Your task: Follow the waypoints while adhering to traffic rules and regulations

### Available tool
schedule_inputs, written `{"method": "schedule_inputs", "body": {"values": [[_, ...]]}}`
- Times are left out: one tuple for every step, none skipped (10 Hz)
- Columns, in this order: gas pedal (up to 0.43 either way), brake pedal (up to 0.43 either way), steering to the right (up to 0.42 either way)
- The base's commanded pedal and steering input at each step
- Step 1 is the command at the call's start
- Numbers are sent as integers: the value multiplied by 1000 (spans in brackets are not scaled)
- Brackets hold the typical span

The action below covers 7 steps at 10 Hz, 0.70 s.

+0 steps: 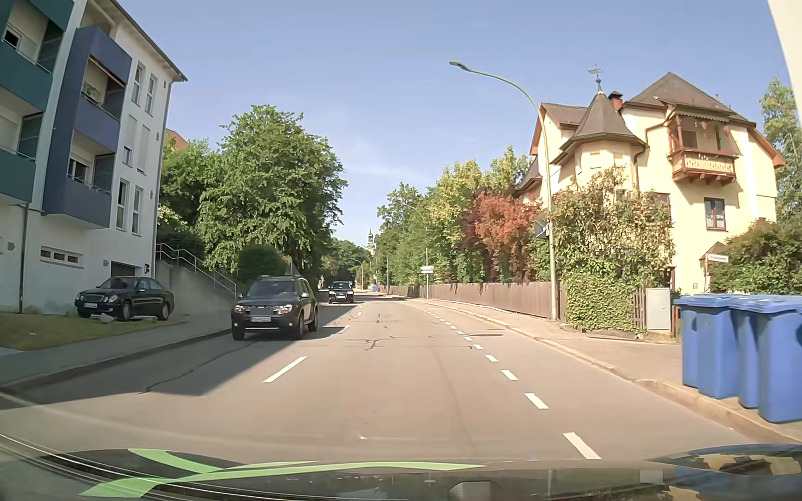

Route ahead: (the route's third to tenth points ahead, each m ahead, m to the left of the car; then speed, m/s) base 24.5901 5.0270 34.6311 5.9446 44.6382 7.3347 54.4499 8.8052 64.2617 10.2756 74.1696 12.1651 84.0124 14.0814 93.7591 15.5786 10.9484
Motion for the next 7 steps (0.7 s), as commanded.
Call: {"method": "schedule_inputs", "body": {"values": [[189,0,-21],[189,0,-23],[189,0,-23],[189,0,-23],[189,0,-23],[189,0,-23],[189,0,-23]]}}
